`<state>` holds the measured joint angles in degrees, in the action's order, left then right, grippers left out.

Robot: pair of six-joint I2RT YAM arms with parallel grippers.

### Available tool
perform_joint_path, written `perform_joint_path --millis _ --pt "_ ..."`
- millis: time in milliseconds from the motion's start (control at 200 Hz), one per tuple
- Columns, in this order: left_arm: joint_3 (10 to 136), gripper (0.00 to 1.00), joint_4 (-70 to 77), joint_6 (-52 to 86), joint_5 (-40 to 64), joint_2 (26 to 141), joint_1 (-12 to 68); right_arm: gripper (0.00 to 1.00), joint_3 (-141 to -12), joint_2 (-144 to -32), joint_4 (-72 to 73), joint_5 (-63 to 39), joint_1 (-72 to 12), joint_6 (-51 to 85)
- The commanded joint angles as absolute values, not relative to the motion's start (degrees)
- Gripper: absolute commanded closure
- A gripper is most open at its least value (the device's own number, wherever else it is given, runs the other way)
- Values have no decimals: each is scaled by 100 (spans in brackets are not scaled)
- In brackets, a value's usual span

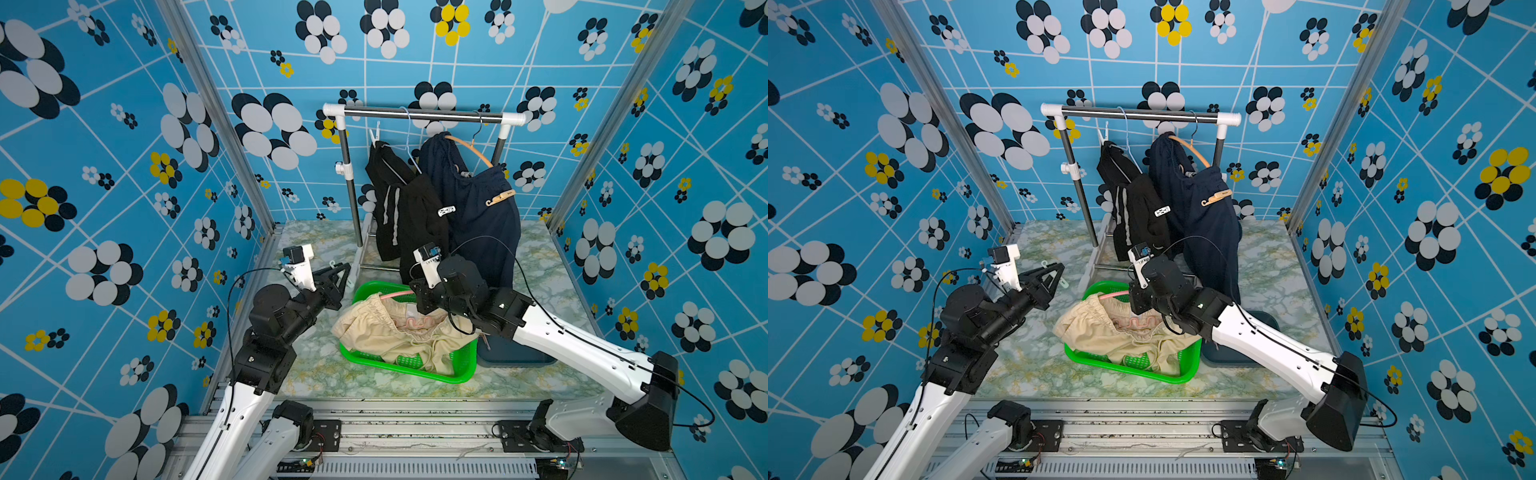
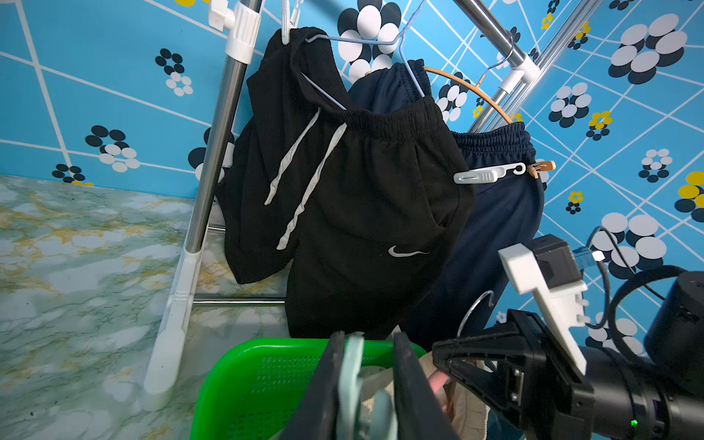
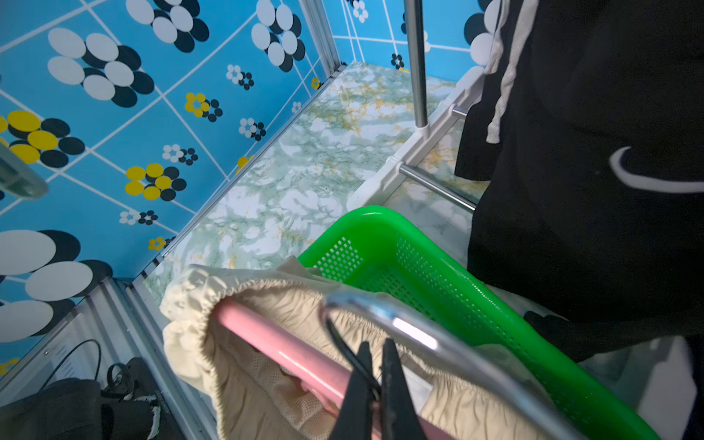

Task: Remove the clothespins securing shorts to the hanger
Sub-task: Place the hanger in the basket.

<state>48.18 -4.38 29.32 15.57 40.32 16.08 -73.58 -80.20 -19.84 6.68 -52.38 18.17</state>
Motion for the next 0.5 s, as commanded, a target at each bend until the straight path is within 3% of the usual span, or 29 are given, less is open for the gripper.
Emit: perform_joint_path --millis 0,150,280,495 --pt "4922 100 -409 2908 1529 3994 1562 100 -7348 -8092 -1575 296 -5278 2024" --pt "4931 100 -546 2897 1529 3996 1556 100 -7419 -8383 -1789 636 -5274 1919" --pt "4924 100 -623 2932 1598 4022 1562 83 -7527 -8641 -1973 981 -5269 1771" --pt "4737 100 -524 3364 1784 4135 1639 73 -7638 -8824 -2020 1080 -5239 1642"
